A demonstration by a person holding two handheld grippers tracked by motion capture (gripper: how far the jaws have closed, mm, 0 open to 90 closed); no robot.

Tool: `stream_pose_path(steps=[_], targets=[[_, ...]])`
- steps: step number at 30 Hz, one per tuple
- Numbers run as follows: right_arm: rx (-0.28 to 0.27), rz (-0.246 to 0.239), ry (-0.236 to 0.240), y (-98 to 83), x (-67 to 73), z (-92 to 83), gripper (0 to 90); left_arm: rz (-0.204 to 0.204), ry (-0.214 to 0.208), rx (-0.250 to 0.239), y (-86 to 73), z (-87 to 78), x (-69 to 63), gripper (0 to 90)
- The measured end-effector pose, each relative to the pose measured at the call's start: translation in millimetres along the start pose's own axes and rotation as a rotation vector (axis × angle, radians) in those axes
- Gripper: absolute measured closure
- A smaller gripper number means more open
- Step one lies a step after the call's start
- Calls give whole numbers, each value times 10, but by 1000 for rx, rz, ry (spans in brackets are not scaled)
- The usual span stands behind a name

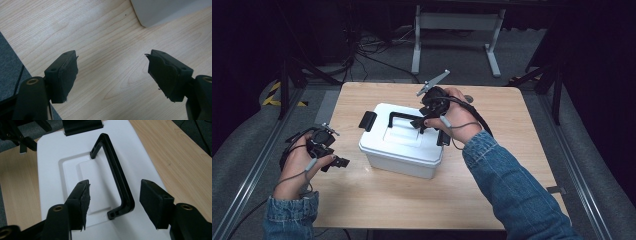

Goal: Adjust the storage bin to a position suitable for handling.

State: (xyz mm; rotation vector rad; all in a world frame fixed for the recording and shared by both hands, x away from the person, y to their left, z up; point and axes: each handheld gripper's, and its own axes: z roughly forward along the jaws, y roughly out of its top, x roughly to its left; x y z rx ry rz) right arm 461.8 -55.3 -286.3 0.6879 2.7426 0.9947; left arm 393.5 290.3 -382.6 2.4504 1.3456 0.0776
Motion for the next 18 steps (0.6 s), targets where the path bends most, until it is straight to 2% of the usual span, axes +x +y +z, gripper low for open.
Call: stream_pose_path(steps=[4, 5, 11, 14, 18], targets=[[4, 8, 17, 41, -26, 76, 428, 0, -3, 3, -2, 10, 3, 245], [18, 17, 37, 62, -50, 140, 454, 3, -1, 2, -3, 14, 5, 245], [49, 19, 57, 88, -74, 248, 498, 7, 0, 4, 6, 18, -6, 245], [63, 7, 74, 123, -66, 304, 552, 14, -3, 7, 21, 25, -24, 243], [78, -11, 68, 154, -46, 321, 621, 23, -5, 7, 23, 25, -25, 242]])
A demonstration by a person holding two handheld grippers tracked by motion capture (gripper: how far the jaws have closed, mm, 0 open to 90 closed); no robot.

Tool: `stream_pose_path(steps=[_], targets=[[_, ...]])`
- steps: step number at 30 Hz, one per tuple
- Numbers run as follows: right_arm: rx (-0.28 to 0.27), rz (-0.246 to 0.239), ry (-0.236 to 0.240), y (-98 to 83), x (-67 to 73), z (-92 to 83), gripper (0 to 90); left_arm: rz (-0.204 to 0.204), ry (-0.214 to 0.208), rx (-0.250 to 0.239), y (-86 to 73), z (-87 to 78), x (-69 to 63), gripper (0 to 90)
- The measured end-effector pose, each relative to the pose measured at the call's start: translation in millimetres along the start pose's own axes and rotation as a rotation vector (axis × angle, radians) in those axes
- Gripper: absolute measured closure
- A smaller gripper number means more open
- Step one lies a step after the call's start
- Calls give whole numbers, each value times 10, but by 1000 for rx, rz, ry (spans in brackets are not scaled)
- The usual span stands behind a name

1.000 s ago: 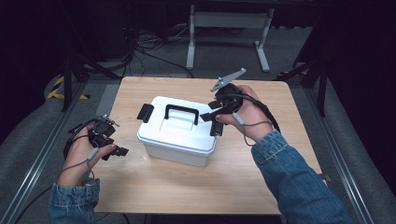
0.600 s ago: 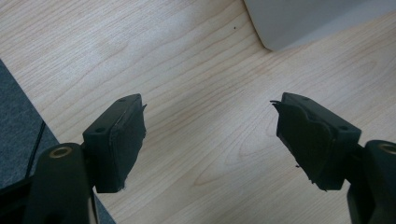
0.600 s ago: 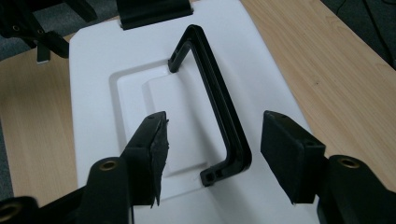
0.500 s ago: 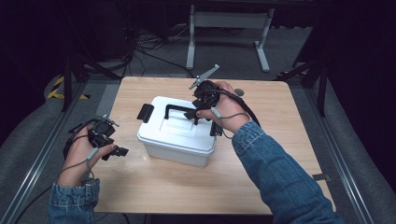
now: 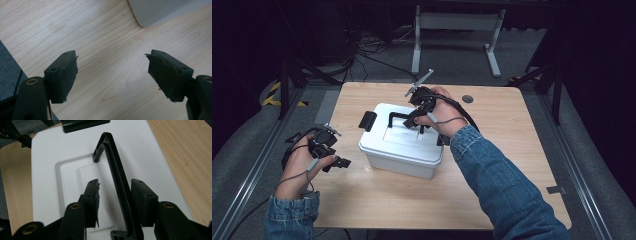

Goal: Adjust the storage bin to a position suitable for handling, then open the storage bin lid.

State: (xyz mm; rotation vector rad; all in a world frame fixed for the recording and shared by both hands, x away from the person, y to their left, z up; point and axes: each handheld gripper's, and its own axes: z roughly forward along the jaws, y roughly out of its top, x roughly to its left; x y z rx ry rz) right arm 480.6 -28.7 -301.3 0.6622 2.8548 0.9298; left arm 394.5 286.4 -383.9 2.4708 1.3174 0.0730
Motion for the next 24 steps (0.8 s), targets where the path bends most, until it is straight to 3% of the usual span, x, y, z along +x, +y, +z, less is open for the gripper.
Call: stream_pose_path(steps=[4, 8, 20, 24], targets=[[18, -8, 11, 29, 24, 15, 742, -9, -5, -9, 25, -2, 22, 241], [34, -8, 42, 27, 41, 32, 797, -7, 9, 5, 67, 22, 22, 239], [48, -106, 49, 54, 63, 16, 826, -9, 6, -1, 46, 10, 28, 240], [32, -112, 63, 75, 52, -20, 829, -8, 2, -3, 46, 11, 29, 240]])
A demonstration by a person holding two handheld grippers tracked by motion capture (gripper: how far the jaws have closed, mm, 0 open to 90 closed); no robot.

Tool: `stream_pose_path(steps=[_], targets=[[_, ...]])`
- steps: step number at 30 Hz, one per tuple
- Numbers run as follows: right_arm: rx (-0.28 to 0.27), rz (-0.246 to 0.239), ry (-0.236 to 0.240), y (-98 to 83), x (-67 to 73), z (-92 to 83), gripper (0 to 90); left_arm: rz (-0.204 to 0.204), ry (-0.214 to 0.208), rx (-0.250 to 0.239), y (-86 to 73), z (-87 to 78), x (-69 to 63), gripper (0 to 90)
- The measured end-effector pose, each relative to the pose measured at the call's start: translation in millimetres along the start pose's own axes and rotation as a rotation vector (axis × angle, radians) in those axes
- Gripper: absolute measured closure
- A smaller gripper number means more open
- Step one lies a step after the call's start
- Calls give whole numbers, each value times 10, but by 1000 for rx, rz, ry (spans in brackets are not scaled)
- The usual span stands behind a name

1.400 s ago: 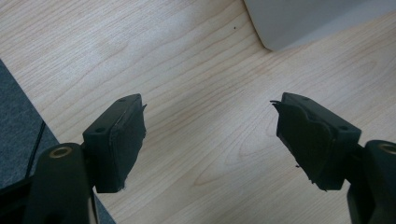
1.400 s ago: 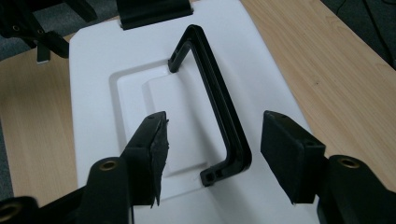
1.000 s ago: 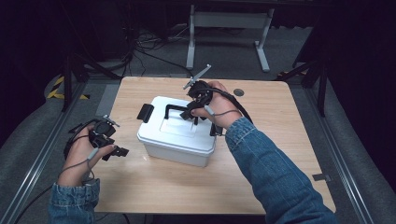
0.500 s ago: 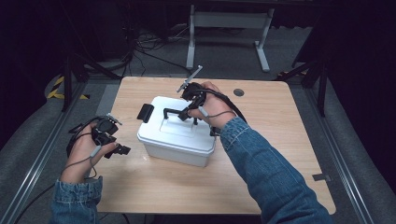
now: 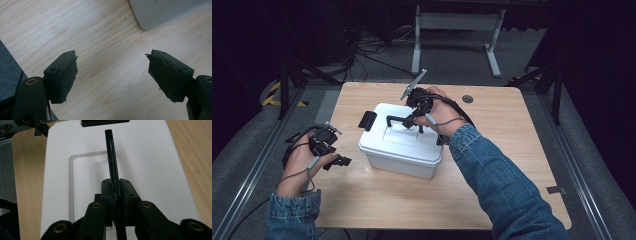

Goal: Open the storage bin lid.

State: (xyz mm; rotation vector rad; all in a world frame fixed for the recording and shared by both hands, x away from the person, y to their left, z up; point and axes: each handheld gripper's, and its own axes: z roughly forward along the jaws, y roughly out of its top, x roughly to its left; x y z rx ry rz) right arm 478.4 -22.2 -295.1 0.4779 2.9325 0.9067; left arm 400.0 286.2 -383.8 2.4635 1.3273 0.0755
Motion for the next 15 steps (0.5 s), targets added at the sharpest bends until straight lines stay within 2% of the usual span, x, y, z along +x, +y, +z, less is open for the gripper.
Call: stream_pose_path(steps=[6, 8, 15], targets=[[-37, 10, 19, 30, 1, -104, 841, 1, -1, 2, 3, 4, 5, 239], [-41, 3, 3, 52, 11, -168, 844, -1, -2, 1, 6, 7, 2, 239], [-68, 7, -6, 66, 31, -331, 844, 0, -1, 1, 6, 8, 2, 239]])
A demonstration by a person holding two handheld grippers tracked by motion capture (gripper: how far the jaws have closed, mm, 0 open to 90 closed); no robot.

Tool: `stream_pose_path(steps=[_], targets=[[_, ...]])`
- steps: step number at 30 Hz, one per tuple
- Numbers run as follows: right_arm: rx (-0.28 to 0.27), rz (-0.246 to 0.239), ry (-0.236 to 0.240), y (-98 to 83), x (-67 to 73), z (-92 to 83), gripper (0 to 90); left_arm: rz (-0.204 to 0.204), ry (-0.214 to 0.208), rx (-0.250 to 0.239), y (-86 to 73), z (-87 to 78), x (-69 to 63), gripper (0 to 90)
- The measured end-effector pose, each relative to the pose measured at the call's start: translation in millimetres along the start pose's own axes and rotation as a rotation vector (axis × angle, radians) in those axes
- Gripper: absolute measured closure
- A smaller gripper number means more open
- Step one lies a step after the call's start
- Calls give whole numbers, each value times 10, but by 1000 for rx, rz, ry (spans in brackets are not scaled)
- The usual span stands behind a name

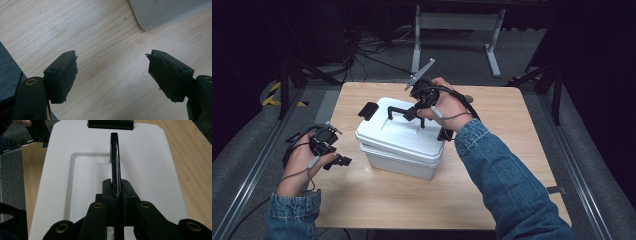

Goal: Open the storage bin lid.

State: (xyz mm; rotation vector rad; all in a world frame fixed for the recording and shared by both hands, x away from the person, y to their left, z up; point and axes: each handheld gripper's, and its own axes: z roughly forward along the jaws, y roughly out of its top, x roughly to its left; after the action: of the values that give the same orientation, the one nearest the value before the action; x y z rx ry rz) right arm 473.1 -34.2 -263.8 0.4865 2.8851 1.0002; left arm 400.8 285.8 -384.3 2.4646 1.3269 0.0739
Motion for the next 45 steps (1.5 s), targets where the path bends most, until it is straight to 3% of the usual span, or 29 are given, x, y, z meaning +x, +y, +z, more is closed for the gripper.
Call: stream_pose_path(steps=[20, 45], targets=[[-51, 16, -69, -122, -13, -473, 844, 2, 3, 3, 2, 5, -1, 239], [-90, 203, -238, -853, -323, -1255, 844, -7, -3, 13, 4, 30, -1, 239]])
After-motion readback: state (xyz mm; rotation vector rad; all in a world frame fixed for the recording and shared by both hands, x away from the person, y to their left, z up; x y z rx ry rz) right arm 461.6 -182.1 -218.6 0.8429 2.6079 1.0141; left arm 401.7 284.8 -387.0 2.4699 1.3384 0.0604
